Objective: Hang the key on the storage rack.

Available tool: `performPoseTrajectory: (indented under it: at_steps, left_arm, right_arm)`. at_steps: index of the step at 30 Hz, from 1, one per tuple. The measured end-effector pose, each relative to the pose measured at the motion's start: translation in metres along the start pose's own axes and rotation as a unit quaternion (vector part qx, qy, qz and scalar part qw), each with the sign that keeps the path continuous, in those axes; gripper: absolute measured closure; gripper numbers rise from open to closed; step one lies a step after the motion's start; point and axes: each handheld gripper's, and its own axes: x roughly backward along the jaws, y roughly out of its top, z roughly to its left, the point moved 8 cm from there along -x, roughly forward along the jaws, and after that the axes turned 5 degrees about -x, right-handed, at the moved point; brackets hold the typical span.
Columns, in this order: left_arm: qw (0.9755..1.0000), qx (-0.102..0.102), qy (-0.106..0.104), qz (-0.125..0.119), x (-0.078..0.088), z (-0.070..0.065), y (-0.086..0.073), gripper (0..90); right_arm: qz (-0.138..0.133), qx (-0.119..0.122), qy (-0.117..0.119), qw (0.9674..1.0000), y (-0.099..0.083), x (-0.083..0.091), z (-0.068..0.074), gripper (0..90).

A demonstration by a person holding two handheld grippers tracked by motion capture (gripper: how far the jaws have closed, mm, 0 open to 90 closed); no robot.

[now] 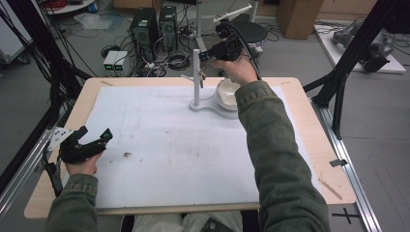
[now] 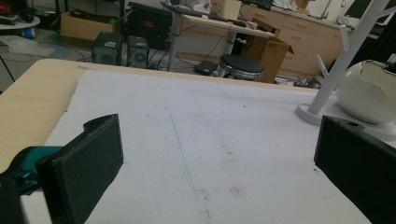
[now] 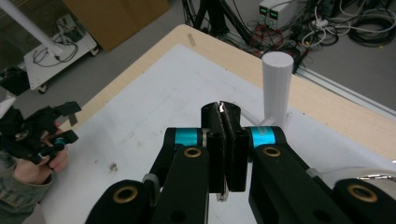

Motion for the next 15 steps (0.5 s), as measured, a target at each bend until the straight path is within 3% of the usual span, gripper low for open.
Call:
performPoseTrajectory:
  at_steps: [15]
  left_arm:
    - [1.0,0.001,0.0,0.001,0.0,0.0,0.0,1.7]
  right_arm:
    - [0.003,-0.013,-0.021,0.9997,0.004,-0.029,-0.016,89.2]
